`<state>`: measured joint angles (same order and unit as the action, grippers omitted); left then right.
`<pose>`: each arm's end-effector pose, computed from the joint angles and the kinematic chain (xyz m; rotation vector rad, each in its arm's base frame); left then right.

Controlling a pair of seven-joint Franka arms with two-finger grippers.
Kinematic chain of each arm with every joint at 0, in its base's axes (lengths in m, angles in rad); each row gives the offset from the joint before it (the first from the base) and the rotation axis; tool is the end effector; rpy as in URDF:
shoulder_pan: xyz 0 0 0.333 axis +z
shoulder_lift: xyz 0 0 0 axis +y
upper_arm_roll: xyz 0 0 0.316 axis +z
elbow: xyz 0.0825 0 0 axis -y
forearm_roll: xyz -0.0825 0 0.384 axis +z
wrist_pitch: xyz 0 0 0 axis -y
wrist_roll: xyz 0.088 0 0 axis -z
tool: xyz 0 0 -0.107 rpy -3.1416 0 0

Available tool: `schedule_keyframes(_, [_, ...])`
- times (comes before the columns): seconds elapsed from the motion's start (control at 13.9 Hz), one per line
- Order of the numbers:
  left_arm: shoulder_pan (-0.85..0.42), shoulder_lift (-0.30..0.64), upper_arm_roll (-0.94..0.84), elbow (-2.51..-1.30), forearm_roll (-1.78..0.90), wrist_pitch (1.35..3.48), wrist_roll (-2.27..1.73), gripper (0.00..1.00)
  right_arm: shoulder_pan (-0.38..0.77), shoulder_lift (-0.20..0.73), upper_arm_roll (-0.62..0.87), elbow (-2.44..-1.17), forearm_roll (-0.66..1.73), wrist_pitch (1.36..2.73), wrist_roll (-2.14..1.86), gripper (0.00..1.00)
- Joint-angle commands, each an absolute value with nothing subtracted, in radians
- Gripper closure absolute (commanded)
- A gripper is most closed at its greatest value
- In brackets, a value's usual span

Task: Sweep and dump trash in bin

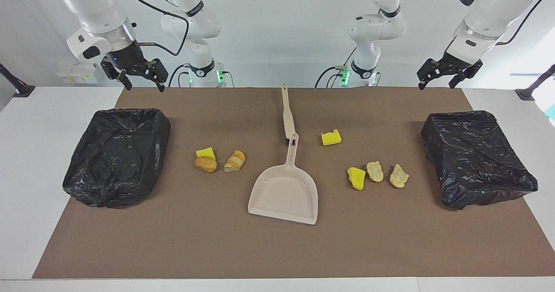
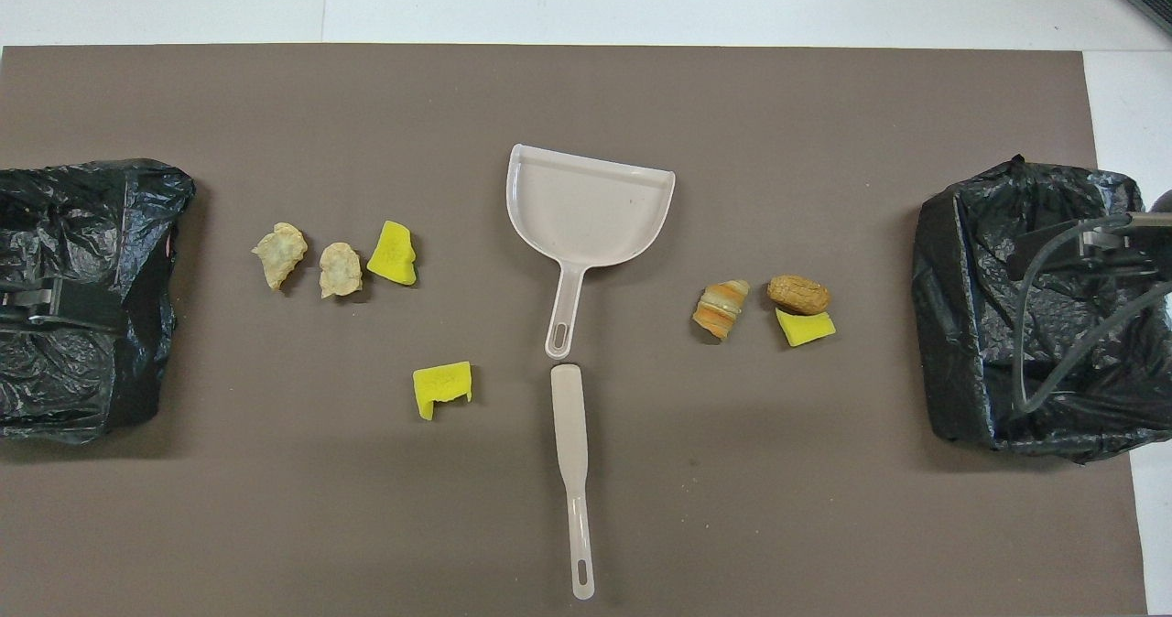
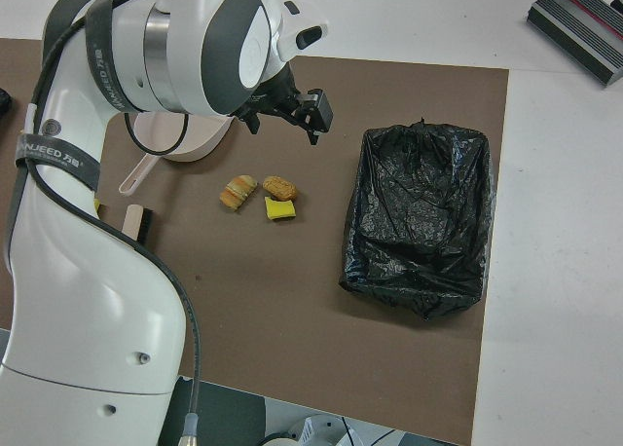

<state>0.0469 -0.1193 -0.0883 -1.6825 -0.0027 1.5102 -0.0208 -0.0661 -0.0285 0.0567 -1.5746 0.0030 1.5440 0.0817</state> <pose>0.5094 -0.0242 0.6302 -3.1309 0.0310 0.0833 0.5431 -0.0043 0.6360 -3.1370 0.1429 0.0034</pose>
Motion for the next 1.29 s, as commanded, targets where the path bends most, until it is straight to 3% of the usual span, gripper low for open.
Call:
schedule_keyframes(0.0, [0.054, -0.123, -0.094, -1.66, -0.015, 1.552, -0.082, 0.0, -0.058, -0.041, 0.054, -1.598, 0.015, 1.566, 0.1, 0.0])
schedule_keyframes(1.22, [0.057, -0.176, -0.092, -1.703, -0.058, 1.551, -0.081, 0.0, -0.057, -0.051, 0.055, -1.624, 0.026, 1.568, 0.084, 0.0])
